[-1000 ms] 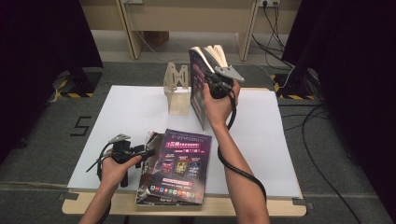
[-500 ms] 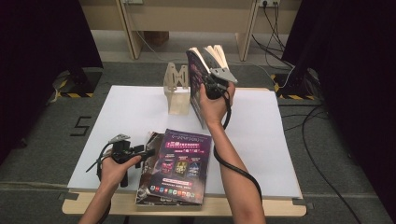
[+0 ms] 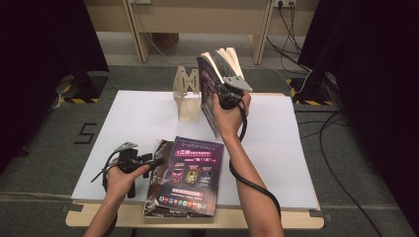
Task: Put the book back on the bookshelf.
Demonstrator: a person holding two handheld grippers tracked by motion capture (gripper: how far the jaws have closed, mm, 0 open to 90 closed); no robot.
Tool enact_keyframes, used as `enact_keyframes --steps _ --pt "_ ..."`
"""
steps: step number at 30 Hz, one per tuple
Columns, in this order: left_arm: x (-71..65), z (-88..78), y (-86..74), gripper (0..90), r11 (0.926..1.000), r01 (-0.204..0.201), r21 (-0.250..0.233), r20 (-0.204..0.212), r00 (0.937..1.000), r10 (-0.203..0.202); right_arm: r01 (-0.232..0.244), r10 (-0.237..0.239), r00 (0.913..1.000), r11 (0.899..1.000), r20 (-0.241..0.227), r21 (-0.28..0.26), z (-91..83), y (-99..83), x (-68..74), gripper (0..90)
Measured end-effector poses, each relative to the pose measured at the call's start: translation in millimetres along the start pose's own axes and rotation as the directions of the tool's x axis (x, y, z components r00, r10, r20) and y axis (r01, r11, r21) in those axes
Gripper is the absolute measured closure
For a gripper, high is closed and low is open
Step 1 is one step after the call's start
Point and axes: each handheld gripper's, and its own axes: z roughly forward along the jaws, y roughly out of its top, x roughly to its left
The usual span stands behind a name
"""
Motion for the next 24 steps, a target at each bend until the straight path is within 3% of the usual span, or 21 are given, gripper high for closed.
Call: enact_keyframes --steps 9,24 --pt "-1.0 0.0 -0.1 31.9 1.0000 -0.002 0.003 -0.001 1.0000 0.002 -0.006 0.007 0.9998 0.999 -0.019 0.042 -7.1 2.7 -3.8 78.6" --pt "-1.2 -0.5 0.4 31.8 1.0000 -0.004 0.001 -0.002 1.0000 0.004 -0.033 0.034 0.9992 0.999 -0.022 0.037 -15.8 11.3 -6.7 73.4"
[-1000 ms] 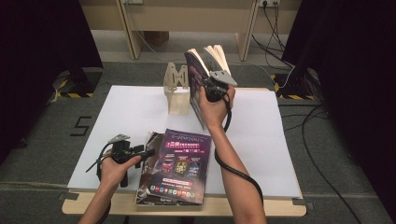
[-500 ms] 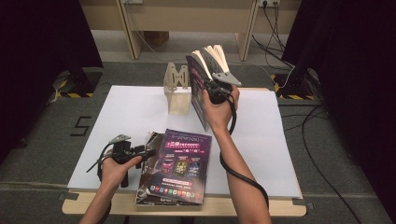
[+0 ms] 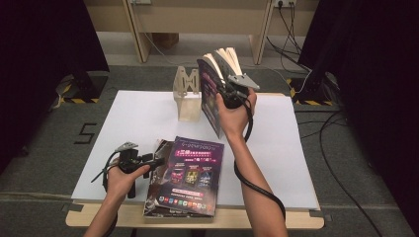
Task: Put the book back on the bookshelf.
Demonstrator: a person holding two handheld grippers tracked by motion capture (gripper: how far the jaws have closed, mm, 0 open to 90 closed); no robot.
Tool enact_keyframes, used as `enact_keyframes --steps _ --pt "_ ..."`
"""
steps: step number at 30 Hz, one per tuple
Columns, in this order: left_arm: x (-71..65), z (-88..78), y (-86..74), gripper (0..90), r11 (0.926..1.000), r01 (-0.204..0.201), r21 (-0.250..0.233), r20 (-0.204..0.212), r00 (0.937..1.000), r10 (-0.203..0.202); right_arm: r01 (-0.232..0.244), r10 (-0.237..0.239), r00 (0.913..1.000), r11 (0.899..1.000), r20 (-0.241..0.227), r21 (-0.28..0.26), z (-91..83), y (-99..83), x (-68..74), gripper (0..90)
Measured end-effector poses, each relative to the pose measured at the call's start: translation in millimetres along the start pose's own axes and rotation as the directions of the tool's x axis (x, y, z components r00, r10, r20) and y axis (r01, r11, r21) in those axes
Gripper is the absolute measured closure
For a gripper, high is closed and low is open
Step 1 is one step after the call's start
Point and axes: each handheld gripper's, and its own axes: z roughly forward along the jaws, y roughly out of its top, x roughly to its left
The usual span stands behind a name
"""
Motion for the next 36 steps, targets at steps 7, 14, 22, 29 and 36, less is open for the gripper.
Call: enact_keyframes --steps 7,14,22,29,36 --pt "0.3 0.0 -0.2 31.8 1.0000 -0.002 0.003 0.001 1.0000 0.002 -0.004 0.004 1.0000 1.000 0.006 0.016 3.6 4.4 0.3 73.1" --pt "0.2 0.0 -0.2 31.8 1.0000 -0.002 0.003 0.001 1.0000 0.002 -0.009 0.009 0.9999 0.999 0.009 0.046 9.6 7.4 0.5 73.3" --pt "1.1 0.4 -0.5 31.8 1.0000 0.000 0.003 0.003 1.0000 0.000 -0.020 0.017 0.9994 0.997 0.029 0.080 15.0 9.8 -0.2 78.5" --pt "1.5 0.3 -0.5 31.8 1.0000 -0.001 0.003 0.001 1.0000 0.001 -0.003 -0.001 0.9987 0.996 0.051 0.086 14.8 10.4 1.3 82.0" --pt "1.9 0.1 -0.5 31.8 1.0000 0.000 0.004 0.000 1.0000 0.000 -0.003 -0.001 0.9989 0.997 0.047 0.081 14.4 9.9 1.8 82.9"
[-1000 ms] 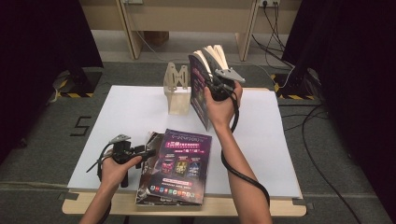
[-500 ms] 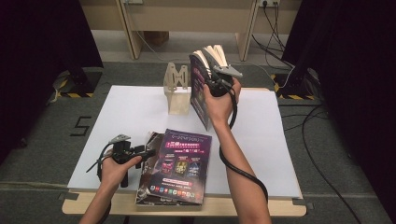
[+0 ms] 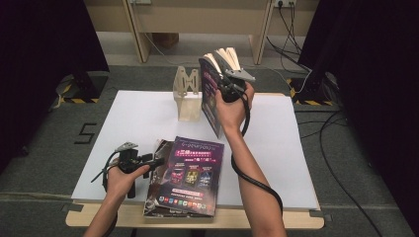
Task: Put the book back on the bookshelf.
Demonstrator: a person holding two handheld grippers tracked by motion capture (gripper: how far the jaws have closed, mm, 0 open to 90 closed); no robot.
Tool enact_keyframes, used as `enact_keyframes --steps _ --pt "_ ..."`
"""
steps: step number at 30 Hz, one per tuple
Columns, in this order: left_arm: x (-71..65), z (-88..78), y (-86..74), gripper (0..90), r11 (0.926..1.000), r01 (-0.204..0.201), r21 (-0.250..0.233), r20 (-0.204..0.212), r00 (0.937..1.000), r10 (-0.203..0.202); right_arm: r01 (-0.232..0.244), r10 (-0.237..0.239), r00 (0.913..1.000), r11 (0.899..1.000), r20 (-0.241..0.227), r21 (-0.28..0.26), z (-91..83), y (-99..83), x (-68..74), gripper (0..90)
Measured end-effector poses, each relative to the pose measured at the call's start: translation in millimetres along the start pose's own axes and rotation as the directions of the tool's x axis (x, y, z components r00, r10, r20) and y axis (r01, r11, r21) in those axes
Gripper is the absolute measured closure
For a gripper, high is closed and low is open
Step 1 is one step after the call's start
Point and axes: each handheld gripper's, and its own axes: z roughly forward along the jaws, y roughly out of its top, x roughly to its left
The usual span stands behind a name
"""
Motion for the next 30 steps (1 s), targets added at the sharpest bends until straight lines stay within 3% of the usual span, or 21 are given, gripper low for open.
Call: enact_keyframes --steps 5,17,30 --pt "0.4 0.3 -0.3 31.9 1.0000 0.000 0.002 0.000 1.0000 0.000 -0.018 0.018 0.9998 1.000 -0.013 -0.016 -0.9 -1.2 1.1 83.2" --pt "1.4 -0.4 -0.2 31.9 1.0000 0.008 -0.004 0.001 1.0000 -0.008 -0.011 0.009 0.9997 0.997 -0.023 -0.072 0.6 0.5 7.1 83.4" --pt "1.6 -0.4 0.0 31.9 0.9999 0.010 -0.005 0.002 0.9999 -0.010 0.017 -0.014 0.9995 0.993 0.030 -0.119 14.1 10.8 10.4 83.4"
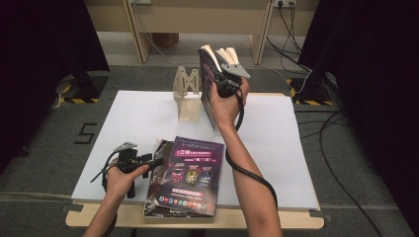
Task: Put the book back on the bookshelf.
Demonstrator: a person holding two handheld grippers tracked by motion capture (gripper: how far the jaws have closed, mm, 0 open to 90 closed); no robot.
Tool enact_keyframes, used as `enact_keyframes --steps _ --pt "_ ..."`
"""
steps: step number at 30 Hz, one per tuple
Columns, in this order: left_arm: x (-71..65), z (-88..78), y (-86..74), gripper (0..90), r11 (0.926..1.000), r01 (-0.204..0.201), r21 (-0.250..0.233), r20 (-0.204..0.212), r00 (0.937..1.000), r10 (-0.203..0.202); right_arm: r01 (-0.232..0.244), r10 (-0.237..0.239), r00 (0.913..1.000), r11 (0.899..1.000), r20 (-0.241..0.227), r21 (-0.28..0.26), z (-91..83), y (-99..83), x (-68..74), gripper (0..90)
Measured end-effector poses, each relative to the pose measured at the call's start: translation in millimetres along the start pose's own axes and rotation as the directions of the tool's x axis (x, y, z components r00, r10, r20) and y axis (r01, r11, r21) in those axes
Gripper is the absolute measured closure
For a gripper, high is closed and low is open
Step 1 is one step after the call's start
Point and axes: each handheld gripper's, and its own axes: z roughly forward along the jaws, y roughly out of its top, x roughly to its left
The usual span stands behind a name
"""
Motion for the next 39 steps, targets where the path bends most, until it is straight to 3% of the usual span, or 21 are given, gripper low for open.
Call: enact_keyframes --steps 4,11,22,30,39 --pt "0.2 -0.6 0.3 31.9 1.0000 -0.002 -0.002 0.003 1.0000 0.002 -0.013 0.013 0.9999 1.000 0.011 -0.005 6.4 0.7 1.5 83.4" --pt "1.0 -1.4 0.4 31.9 1.0000 0.001 -0.004 0.001 1.0000 -0.001 0.004 -0.003 0.9995 1.000 0.033 -0.021 16.3 0.7 5.1 83.3" --pt "1.8 -1.9 0.4 31.9 1.0000 0.003 -0.005 -0.002 1.0000 -0.003 0.013 -0.013 0.9989 1.000 0.044 -0.005 30.4 -5.7 6.9 83.3" --pt "3.3 -2.7 0.8 31.8 1.0000 0.004 -0.007 0.000 1.0000 -0.004 0.011 -0.012 0.9990 1.000 0.042 0.005 31.8 -9.7 6.8 83.1" --pt "4.7 -5.3 2.0 31.9 0.9998 0.011 -0.017 -0.007 0.9999 -0.012 0.000 -0.003 0.9993 0.998 0.037 0.063 27.3 -4.6 4.6 81.8"
